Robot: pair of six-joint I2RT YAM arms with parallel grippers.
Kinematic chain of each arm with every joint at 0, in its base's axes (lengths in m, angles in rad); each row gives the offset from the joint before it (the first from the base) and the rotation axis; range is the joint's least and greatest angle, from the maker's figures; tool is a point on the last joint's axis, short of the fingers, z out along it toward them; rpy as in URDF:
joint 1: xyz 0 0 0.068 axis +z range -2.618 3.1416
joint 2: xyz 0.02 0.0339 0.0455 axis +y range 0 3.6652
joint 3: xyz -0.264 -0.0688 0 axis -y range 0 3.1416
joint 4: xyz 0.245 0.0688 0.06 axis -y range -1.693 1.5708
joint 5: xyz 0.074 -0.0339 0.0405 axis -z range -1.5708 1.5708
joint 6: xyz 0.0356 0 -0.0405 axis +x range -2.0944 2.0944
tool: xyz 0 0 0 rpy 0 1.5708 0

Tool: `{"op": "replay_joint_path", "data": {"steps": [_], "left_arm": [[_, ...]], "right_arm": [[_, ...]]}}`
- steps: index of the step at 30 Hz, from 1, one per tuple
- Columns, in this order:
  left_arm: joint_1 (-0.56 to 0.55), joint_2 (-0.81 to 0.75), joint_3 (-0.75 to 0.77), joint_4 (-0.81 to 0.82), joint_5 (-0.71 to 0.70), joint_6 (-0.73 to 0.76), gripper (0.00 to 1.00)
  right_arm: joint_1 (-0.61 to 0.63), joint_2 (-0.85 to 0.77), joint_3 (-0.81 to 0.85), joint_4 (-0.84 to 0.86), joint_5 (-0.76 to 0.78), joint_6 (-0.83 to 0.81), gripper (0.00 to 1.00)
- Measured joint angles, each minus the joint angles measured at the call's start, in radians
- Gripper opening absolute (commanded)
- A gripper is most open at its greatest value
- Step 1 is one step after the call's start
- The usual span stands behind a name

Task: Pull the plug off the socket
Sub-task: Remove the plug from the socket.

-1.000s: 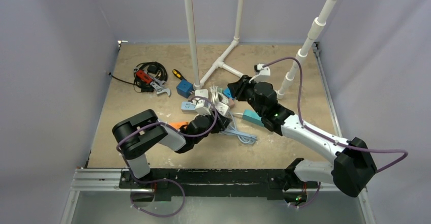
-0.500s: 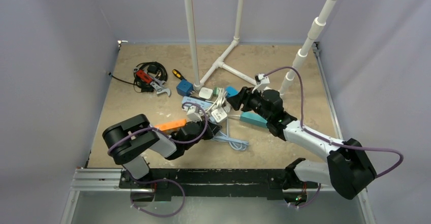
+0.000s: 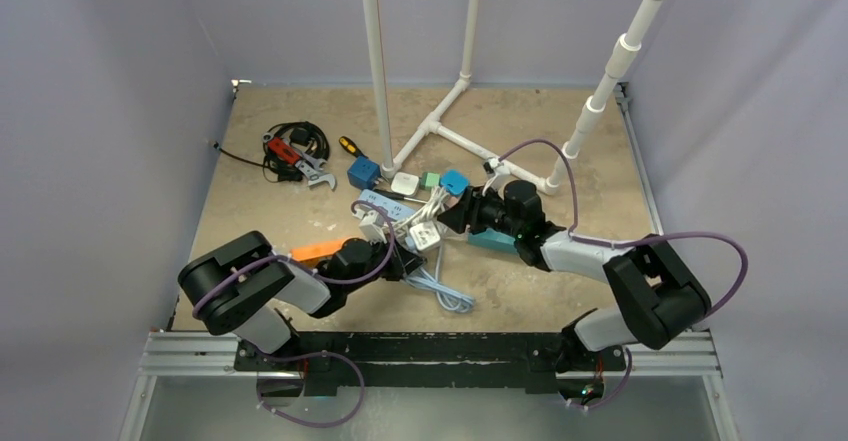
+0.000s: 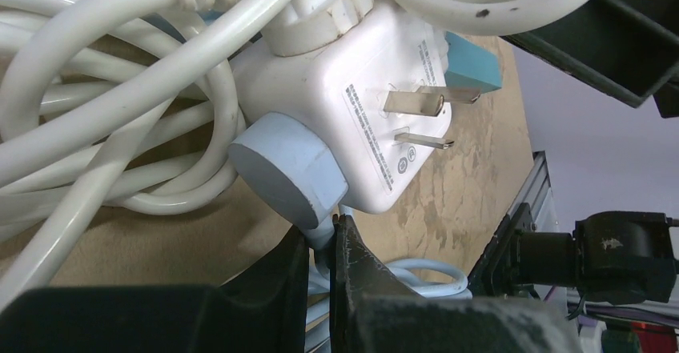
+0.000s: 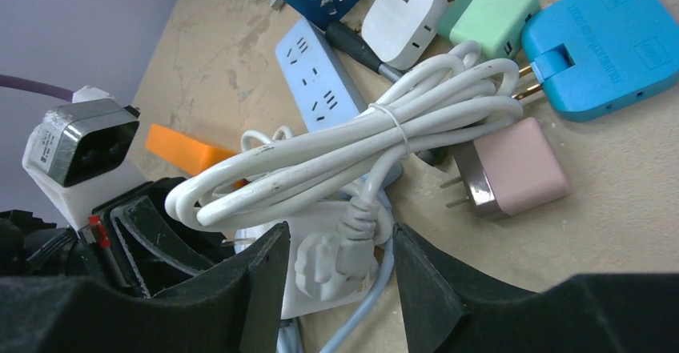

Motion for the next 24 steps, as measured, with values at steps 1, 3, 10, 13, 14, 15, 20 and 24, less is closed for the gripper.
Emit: {"op": "replay_joint_path", "data": {"steps": [1, 3, 10, 13, 14, 15, 20, 24], "left_arm": [[0.002, -0.008, -0.004, -0.004, 0.006, 0.005, 0.0], [0.003, -0.019, -0.008, -0.012, 0.016, 0.014, 0.0], [0.009, -0.03, -0.008, -0.03, 0.03, 0.024, 0.0], [0.01, -0.034, -0.008, -0.037, 0.031, 0.025, 0.0], [0.011, -0.034, -0.008, -0.039, 0.032, 0.025, 0.0], [0.011, -0.034, -0.008, -0.042, 0.033, 0.026, 0.0], [0.017, -0.04, -0.008, -0.065, 0.029, 0.032, 0.0], [0.024, -0.077, -0.012, -0.113, 0.016, 0.039, 0.0]], "right_arm": [[0.0, 0.011, 0.0, 0.01, -0.006, 0.001, 0.51], [0.0, 0.037, 0.0, 0.031, -0.023, 0.001, 0.47], [0.0, 0.109, 0.011, 0.079, -0.061, 0.001, 0.42], [0.0, 0.117, 0.01, 0.101, -0.08, 0.003, 0.34], [0.0, 0.122, 0.009, 0.112, -0.084, 0.006, 0.28], [-0.002, 0.13, 0.006, 0.125, -0.088, 0.012, 0.19], [-0.013, 0.157, -0.002, 0.183, -0.114, 0.053, 0.0], [-0.009, 0.124, -0.016, 0.171, -0.105, 0.06, 0.0]]}}
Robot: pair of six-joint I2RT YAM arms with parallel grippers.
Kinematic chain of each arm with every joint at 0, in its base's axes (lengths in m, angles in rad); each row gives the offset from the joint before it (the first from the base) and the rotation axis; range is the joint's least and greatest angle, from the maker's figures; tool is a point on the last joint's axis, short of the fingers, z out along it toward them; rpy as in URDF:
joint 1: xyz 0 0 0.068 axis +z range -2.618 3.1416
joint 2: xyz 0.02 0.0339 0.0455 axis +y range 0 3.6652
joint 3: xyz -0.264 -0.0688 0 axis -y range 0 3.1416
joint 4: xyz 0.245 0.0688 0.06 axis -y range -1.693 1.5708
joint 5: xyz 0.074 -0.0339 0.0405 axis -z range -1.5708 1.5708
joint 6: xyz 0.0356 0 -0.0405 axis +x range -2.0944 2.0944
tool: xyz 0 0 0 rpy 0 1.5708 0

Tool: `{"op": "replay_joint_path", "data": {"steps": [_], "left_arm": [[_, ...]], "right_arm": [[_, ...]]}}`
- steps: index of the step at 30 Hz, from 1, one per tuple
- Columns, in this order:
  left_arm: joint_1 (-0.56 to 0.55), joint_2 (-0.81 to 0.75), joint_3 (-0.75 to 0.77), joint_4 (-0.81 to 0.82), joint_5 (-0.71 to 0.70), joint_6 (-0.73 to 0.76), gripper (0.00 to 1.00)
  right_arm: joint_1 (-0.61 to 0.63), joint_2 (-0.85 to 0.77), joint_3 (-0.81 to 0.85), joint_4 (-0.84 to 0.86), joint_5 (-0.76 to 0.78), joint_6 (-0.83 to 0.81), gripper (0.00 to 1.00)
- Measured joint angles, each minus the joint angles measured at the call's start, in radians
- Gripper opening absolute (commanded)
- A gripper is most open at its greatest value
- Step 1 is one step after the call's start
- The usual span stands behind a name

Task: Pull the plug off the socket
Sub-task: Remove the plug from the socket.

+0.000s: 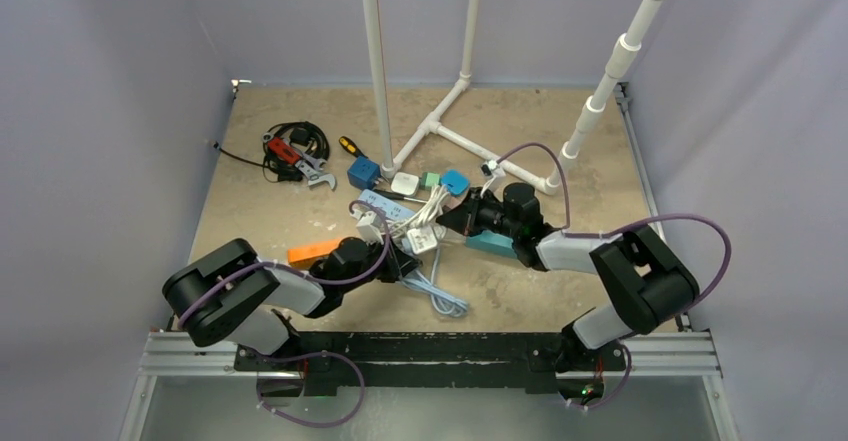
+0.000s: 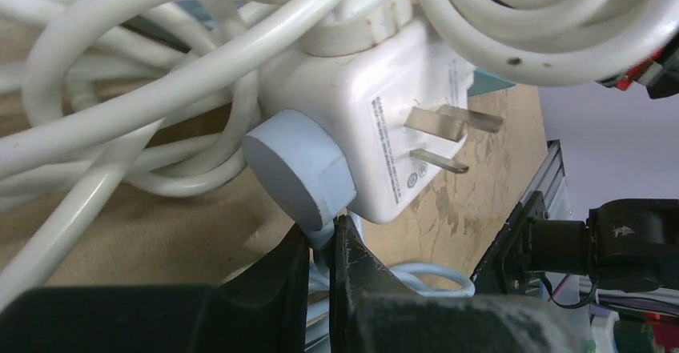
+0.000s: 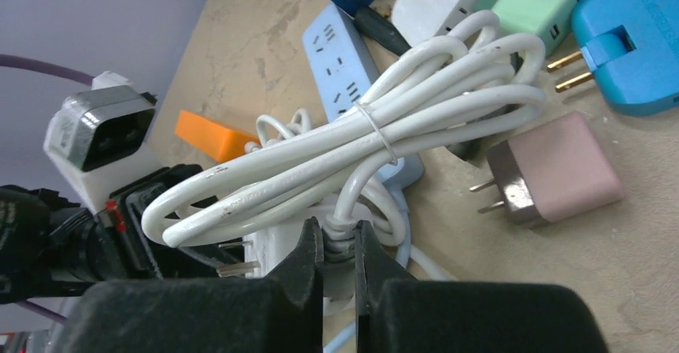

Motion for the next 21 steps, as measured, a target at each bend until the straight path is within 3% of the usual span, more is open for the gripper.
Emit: {"op": "replay_joint_path", "data": {"steps": [10, 21], "left_arm": [[0.038, -0.092, -0.021, -0.03, 0.011, 0.033, 0.0], [0.04, -0.144, 0.014, -0.148, 0.018, 0.099, 0.0]], "right_arm": [[0.037, -0.256, -0.05, -0.16, 0.098, 0.01, 0.0], [0.042, -0.27, -0.051, -0.187, 0.12, 0.026, 0.0]]}}
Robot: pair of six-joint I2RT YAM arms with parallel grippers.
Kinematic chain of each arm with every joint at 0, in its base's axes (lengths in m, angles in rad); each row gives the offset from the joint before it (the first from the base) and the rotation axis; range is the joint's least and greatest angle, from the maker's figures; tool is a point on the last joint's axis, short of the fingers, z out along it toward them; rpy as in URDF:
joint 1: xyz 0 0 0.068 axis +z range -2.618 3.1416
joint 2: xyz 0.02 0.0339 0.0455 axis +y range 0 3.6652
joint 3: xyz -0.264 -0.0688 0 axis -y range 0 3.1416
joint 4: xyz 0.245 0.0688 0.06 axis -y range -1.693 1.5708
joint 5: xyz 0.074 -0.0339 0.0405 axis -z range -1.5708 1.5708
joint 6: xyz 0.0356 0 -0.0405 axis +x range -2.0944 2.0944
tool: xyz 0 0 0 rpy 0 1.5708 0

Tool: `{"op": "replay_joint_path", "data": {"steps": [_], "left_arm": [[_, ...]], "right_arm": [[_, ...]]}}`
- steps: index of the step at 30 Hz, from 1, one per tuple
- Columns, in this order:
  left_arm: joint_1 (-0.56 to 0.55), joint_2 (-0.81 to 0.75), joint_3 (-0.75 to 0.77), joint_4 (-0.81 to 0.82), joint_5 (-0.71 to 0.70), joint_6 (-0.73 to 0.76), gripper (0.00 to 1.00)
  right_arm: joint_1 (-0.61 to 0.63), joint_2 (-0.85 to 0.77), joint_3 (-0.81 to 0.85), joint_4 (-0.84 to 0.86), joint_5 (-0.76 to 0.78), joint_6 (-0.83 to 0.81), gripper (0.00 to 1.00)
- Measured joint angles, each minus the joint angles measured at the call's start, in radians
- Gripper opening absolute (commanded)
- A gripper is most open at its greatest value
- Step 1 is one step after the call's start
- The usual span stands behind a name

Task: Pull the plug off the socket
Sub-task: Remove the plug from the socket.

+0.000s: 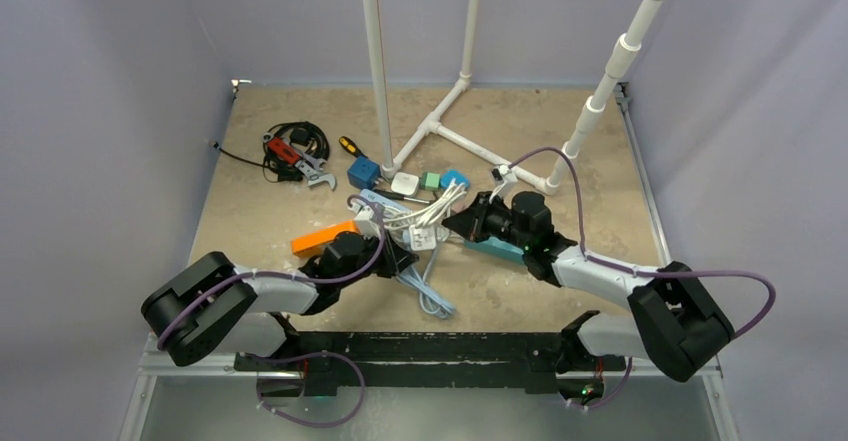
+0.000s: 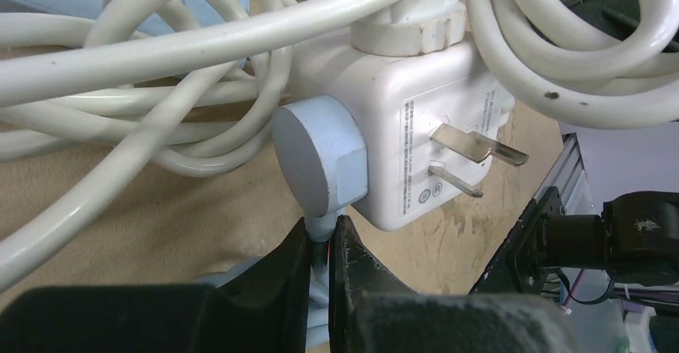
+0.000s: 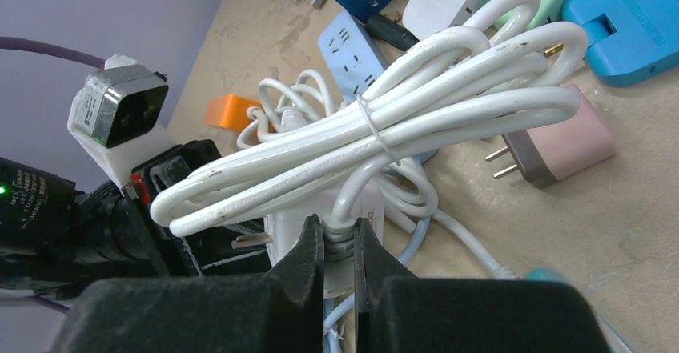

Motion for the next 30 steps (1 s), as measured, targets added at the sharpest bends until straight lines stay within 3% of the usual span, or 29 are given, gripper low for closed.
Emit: {"op": "replay_joint_path", "data": {"steps": [9, 21, 30], "left_arm": [[0.001, 0.034, 0.06, -0.056, 0.014, 0.034, 0.0], [-0.103, 0.047, 0.2, -0.282, -0.085, 0.315, 0.0], [-0.064, -0.003, 0.171, -0.29, -0.076, 0.282, 0.0]], "right_arm": [[0.015, -0.108, -0.068, -0.014, 0.073, 0.031, 0.0], [0.014, -0.088, 0.063, -0.166, 0.126, -0.026, 0.0], [0.014, -0.061, 0.096, -0.195, 0.082, -0.088, 0.0]]}}
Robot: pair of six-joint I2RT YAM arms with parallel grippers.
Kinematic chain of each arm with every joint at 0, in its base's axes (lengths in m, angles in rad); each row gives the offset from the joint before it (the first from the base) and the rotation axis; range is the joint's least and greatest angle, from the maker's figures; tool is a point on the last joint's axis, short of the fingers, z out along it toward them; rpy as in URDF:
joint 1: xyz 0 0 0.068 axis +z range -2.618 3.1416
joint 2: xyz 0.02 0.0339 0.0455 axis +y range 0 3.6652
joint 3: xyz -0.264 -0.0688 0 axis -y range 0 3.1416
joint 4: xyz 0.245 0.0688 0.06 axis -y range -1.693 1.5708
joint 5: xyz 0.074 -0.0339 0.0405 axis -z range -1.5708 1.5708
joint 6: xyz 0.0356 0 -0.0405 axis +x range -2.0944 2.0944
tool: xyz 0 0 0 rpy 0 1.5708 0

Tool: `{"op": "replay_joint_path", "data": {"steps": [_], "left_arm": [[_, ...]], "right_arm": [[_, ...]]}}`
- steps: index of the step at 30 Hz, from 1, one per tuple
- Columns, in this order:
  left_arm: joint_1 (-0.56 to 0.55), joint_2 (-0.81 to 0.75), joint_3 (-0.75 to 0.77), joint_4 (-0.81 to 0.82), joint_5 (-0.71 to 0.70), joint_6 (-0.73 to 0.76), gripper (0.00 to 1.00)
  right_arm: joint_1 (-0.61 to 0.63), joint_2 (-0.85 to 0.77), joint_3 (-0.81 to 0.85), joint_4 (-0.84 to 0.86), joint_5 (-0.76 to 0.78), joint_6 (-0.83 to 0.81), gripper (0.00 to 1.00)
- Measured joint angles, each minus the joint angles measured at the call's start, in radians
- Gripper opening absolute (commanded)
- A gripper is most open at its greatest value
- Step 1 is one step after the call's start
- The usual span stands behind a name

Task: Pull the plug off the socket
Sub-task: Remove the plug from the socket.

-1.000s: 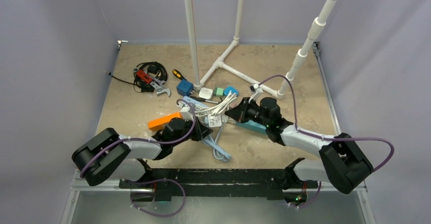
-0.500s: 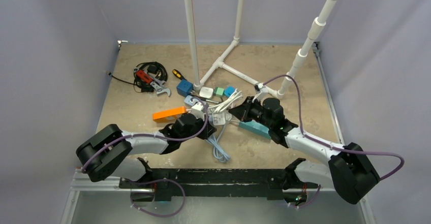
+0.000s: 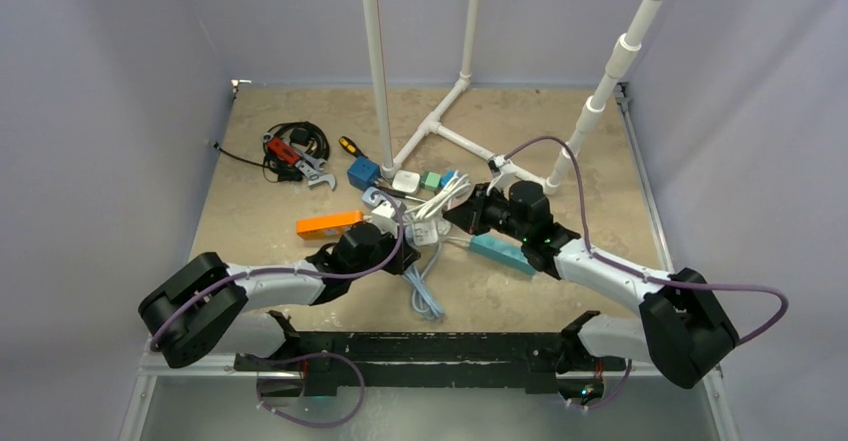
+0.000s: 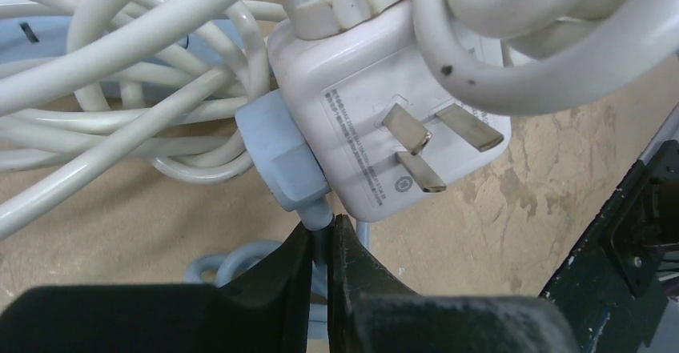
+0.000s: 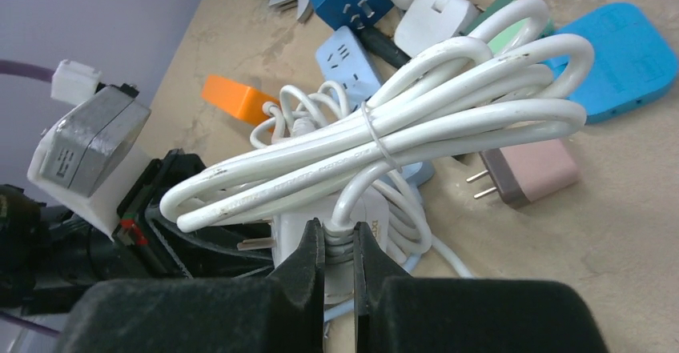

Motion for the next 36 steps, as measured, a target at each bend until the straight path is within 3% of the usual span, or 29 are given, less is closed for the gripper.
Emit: {"op": "replay_joint_path", "data": {"steps": [7, 14, 19, 24, 33, 36], "left_arm": [[0.029, -0.009, -0.043, 0.001, 0.069, -0.074, 0.0], [0.04, 0.009, -0.077, 0.08, 0.103, -0.118, 0.0], [0.043, 0.008, -0.102, 0.124, 0.103, -0.142, 0.0], [0.045, 0.008, -0.109, 0.135, 0.103, -0.152, 0.0], [0.046, 0.007, -0.116, 0.146, 0.106, -0.153, 0.0], [0.046, 0.006, -0.119, 0.149, 0.106, -0.154, 0.0]], "right_arm": [[0.0, 0.063, -0.109, 0.22, -0.064, 0.043, 0.3], [0.017, 0.133, -0.201, 0.483, -0.061, 0.122, 0.47], [0.054, 0.196, -0.241, 0.624, -0.037, 0.193, 0.48], [0.089, 0.22, -0.279, 0.712, 0.031, 0.281, 0.41], [0.12, 0.248, -0.294, 0.771, 0.126, 0.387, 0.39], [0.139, 0.265, -0.293, 0.787, 0.164, 0.399, 0.33]]}}
